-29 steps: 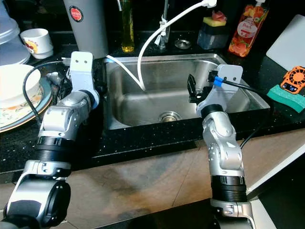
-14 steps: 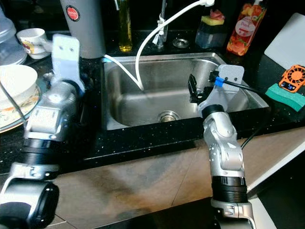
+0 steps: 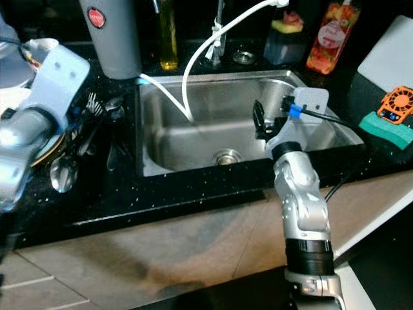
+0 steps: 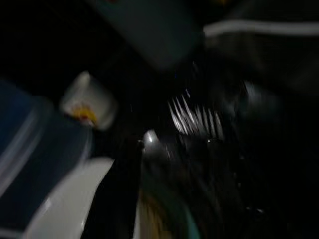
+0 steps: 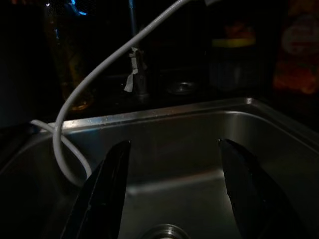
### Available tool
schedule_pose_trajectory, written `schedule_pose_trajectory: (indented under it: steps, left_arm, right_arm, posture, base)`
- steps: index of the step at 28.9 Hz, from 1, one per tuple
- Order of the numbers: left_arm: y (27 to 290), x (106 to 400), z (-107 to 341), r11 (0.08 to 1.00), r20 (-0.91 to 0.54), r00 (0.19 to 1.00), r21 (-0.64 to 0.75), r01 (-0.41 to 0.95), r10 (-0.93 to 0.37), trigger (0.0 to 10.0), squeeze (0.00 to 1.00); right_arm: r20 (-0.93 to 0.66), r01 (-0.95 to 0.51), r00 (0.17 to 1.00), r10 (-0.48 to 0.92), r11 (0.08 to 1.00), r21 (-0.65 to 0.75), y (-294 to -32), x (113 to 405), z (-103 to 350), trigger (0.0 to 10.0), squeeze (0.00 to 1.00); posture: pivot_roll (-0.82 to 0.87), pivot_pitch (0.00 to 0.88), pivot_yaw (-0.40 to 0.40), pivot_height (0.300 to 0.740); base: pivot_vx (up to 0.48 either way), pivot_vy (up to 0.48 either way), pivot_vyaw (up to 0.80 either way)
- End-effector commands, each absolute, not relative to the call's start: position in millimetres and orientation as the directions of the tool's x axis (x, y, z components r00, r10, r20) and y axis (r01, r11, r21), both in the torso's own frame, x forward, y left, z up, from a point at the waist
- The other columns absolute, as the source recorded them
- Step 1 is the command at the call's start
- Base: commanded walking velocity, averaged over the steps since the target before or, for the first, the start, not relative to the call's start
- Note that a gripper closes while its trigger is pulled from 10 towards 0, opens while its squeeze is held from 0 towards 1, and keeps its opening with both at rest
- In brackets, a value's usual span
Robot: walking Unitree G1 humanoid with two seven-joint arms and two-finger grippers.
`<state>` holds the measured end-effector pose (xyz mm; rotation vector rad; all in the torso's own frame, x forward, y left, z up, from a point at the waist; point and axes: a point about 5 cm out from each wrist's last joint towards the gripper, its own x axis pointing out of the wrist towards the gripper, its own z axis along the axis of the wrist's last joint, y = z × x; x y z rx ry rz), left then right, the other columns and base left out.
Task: Kitchen organization
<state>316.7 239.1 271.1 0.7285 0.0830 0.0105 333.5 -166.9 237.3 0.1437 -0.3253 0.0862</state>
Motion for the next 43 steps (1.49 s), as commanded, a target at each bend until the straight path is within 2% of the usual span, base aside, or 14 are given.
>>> schedule_pose_trajectory:
  steps: [1, 8, 9, 10, 21, 22, 23, 37, 39, 40, 41, 43]
  left_arm:
    - [240.4, 308.0, 276.6, 0.724, -0.089, 0.995, 0.689, 0.038, 0.033, 10.0, 1.0]
    - [245.3, 303.8, 280.0, 0.705, -0.109, 0.993, 0.708, 0.041, 0.052, 10.0, 1.0]
    - [248.8, 304.5, 278.3, 0.72, -0.118, 0.991, 0.693, 0.039, 0.06, 10.0, 0.38]
    - [253.7, 305.4, 276.2, 0.721, -0.124, 0.989, 0.693, 0.029, 0.079, 10.0, 0.0]
    - [283.9, 308.1, 263.6, 0.714, -0.195, 0.966, 0.7, 0.014, 0.172, 10.0, 0.0]
    - [285.1, 308.6, 260.2, 0.721, -0.203, 0.963, 0.693, 0.013, 0.177, 6.5, 0.0]
    - [285.5, 309.2, 257.1, 0.734, -0.207, 0.962, 0.679, 0.01, 0.178, 0.0, 0.0]
    - [278.5, 309.8, 250.0, 0.765, -0.213, 0.965, 0.644, 0.021, 0.154, 0.0, 0.0]
    - [275.4, 310.6, 252.2, 0.749, -0.19, 0.972, 0.663, 0.025, 0.135, 0.0, 0.0]
    - [270.9, 313.1, 261.0, 0.703, -0.117, 0.987, 0.711, 0.004, 0.113, 0.0, 0.0]
    - [263.5, 315.6, 272.4, 0.657, -0.037, 0.997, 0.754, -0.02, 0.073, 10.0, 0.0]
    - [247.1, 317.6, 293.8, 0.589, 0.122, 0.992, 0.804, -0.083, -0.027, 10.0, 0.0]
  right_arm:
    - [0.307, -0.129, 0.948, 0.083, 0.983, 0.134, -162.5, 335.7, 233.1, 10.0, 0.0]
    - [0.309, -0.14, 0.946, 0.093, 0.981, 0.134, -159.5, 337.6, 234.5, 10.0, 0.0]
    - [0.309, -0.141, 0.947, 0.093, 0.981, 0.135, -159.0, 337.6, 234.3, 10.0, 0.0]
    - [0.307, -0.141, 0.947, 0.094, 0.981, 0.135, -158.7, 337.7, 233.9, 10.0, 0.0]
    - [0.308, -0.131, 0.948, 0.084, 0.982, 0.137, -161.3, 336.2, 232.9, 10.0, 0.0]
    - [0.308, -0.131, 0.948, 0.084, 0.982, 0.137, -161.3, 336.4, 232.9, 10.0, 0.0]
    - [0.309, -0.132, 0.947, 0.085, 0.982, 0.136, -161.3, 336.5, 233.2, 10.0, 0.0]
    - [0.325, -0.135, 0.942, 0.084, 0.981, 0.139, -162.9, 338.6, 238.4, 10.0, 0.0]
    - [0.332, -0.138, 0.939, 0.085, 0.981, 0.139, -163.0, 339.1, 240.7, 10.0, 0.0]
    - [0.343, -0.144, 0.935, 0.089, 0.98, 0.137, -162.8, 339.7, 243.9, 10.0, 0.0]
    - [0.358, -0.155, 0.929, 0.097, 0.978, 0.136, -162.5, 340.1, 248.4, 10.0, 0.0]
    - [0.381, -0.187, 0.917, 0.12, 0.971, 0.146, -161.2, 340.1, 255.8, 10.0, 0.0]
  posture:
    - [0.15, 0.077, -0.042, 0.74]
    - [0.16, 0.076, -0.044, 0.74]
    - [0.16, 0.077, -0.047, 0.74]
    - [0.16, 0.076, -0.046, 0.74]
    - [0.15, 0.068, -0.037, 0.74]
    - [0.15, 0.064, -0.036, 0.74]
    - [0.15, 0.062, -0.037, 0.74]
    - [0.14, 0.043, -0.047, 0.74]
    - [0.14, 0.041, -0.049, 0.74]
    - [0.14, 0.036, -0.049, 0.74]
    - [0.14, 0.032, -0.052, 0.74]
    - [0.13, 0.029, -0.053, 0.74]
  base:
    - [0.0, 0.0, 0.0]
    - [0.0, 0.0, 0.0]
    - [0.0, 0.0, 0.0]
    - [0.0, 0.0, 0.0]
    - [0.0, 0.0, 0.0]
    - [0.0, 0.0, 0.0]
    - [0.0, 0.0, 0.0]
    - [0.0, 0.0, 0.0]
    - [0.0, 0.0, 0.0]
    - [0.0, 0.0, 0.0]
    - [0.0, 0.0, 0.0]
    - [0.0, 0.0, 0.0]
